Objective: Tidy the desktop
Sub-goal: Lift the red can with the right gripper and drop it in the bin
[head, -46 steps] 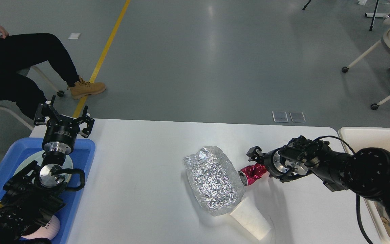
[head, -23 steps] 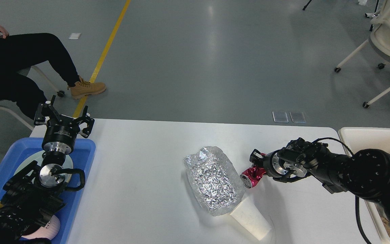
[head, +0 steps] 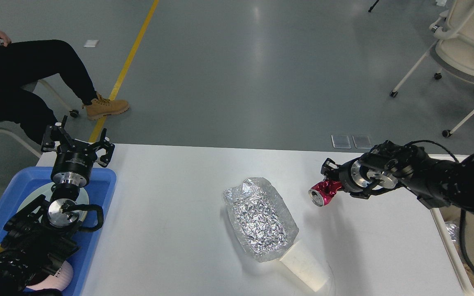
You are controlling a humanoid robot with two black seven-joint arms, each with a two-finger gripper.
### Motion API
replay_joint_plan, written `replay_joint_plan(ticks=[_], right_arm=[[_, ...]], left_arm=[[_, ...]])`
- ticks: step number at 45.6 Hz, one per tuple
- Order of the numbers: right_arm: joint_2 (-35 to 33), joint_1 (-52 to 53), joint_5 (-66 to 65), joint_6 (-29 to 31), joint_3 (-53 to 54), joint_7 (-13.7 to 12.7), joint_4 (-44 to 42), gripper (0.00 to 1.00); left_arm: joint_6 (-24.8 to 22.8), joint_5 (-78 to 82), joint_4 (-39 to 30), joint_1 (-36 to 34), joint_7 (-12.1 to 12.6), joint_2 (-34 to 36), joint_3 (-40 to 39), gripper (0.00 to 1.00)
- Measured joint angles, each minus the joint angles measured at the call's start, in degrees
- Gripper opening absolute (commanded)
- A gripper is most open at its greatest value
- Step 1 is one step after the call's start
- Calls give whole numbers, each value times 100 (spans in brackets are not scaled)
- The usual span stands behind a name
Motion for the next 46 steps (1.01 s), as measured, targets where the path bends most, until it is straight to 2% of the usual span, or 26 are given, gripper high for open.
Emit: replay_joint_plan(ticks=[6, 10, 18, 26, 33, 37, 46], right_arm=[[-616, 922, -8, 508, 10, 0, 520, 4], [-1074, 1773, -18, 1150, 14, 2, 768, 4], [-1560, 2863, -36, 2137, 8, 3, 816, 4], [-1962, 3572, -83, 2635, -12, 3, 801, 4], [-2059, 3467, -249, 2424, -480, 1, 646, 5], [-2123, 3020, -247, 1983, -776, -4, 492, 11], [-2424, 1446, -233, 621, -826, -7, -131, 15]], left_arm=[[0, 0, 0, 0, 0, 0, 0, 97], [0, 0, 0, 0, 1, 0, 0, 97], [-1, -1, 0, 0, 2, 0, 0, 97], [-1, -1, 0, 0, 2, 0, 0, 97], [-3, -2, 0, 0, 2, 0, 0, 97], [-3, -2, 0, 0, 2, 0, 0, 97], [-3, -3, 0, 0, 2, 1, 0, 97]])
